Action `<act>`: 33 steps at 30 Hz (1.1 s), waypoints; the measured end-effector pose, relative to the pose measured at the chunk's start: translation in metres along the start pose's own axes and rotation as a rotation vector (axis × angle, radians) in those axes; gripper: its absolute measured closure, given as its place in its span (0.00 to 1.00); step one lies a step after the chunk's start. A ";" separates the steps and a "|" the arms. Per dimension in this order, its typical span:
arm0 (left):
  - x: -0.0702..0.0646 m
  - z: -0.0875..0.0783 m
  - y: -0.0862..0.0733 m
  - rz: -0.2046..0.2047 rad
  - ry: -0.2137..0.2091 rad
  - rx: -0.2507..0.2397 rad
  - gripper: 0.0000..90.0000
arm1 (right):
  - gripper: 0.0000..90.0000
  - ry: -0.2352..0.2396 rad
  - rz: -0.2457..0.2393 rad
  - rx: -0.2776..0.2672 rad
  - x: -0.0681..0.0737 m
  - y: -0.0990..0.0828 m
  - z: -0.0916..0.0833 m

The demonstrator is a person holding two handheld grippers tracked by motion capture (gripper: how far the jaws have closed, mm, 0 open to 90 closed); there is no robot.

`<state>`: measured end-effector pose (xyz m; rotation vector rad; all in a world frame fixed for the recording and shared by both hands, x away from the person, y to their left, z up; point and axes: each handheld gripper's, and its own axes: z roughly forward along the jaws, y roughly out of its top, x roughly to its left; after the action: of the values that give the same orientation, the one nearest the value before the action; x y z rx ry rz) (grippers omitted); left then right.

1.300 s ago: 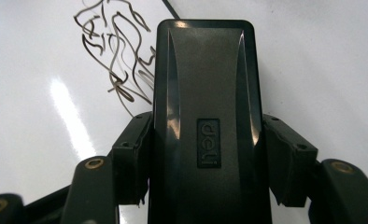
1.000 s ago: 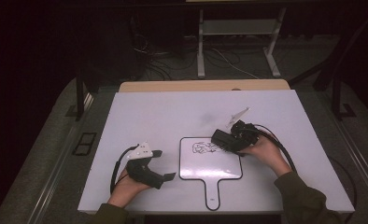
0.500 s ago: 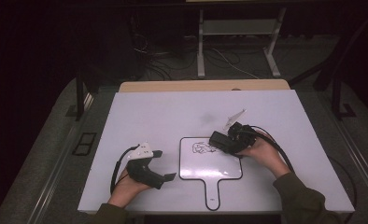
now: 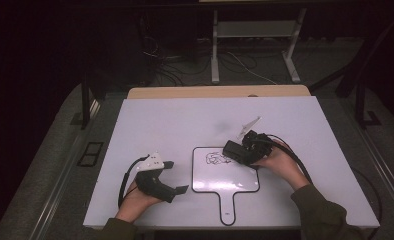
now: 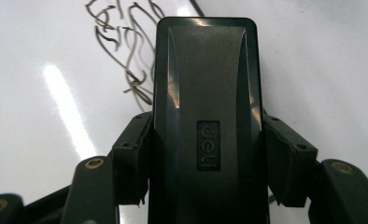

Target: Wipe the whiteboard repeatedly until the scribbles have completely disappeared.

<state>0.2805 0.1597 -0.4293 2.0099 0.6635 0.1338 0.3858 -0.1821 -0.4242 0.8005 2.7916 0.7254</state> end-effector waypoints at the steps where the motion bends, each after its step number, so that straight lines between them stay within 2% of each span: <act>1: 0.000 0.000 0.000 0.001 -0.001 0.000 0.00 | 0.43 0.000 0.000 0.000 0.000 0.000 0.000; 9: 0.000 0.000 0.000 0.001 0.000 0.001 0.00 | 0.43 -0.036 0.020 0.006 -0.011 -0.003 -0.001; 13: 0.000 0.000 0.000 0.001 -0.002 0.002 0.00 | 0.43 -0.044 0.020 0.008 -0.011 -0.003 -0.001; 23: 0.000 0.000 0.000 0.001 0.000 -0.001 0.00 | 0.43 -0.014 -0.010 0.019 0.003 0.001 -0.001; 26: 0.000 0.000 0.000 0.002 0.000 -0.001 0.00 | 0.43 -0.013 -0.039 0.028 0.011 0.002 -0.001; 30: 0.000 -0.001 0.000 0.001 0.000 -0.002 0.00 | 0.43 -0.013 -0.055 0.038 0.014 0.002 -0.001; 33: 0.000 -0.001 0.000 0.002 0.000 -0.001 0.00 | 0.43 -0.020 -0.042 0.039 0.010 0.002 -0.001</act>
<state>0.2804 0.1603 -0.4290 2.0095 0.6611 0.1358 0.3776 -0.1754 -0.4220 0.7486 2.8044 0.6539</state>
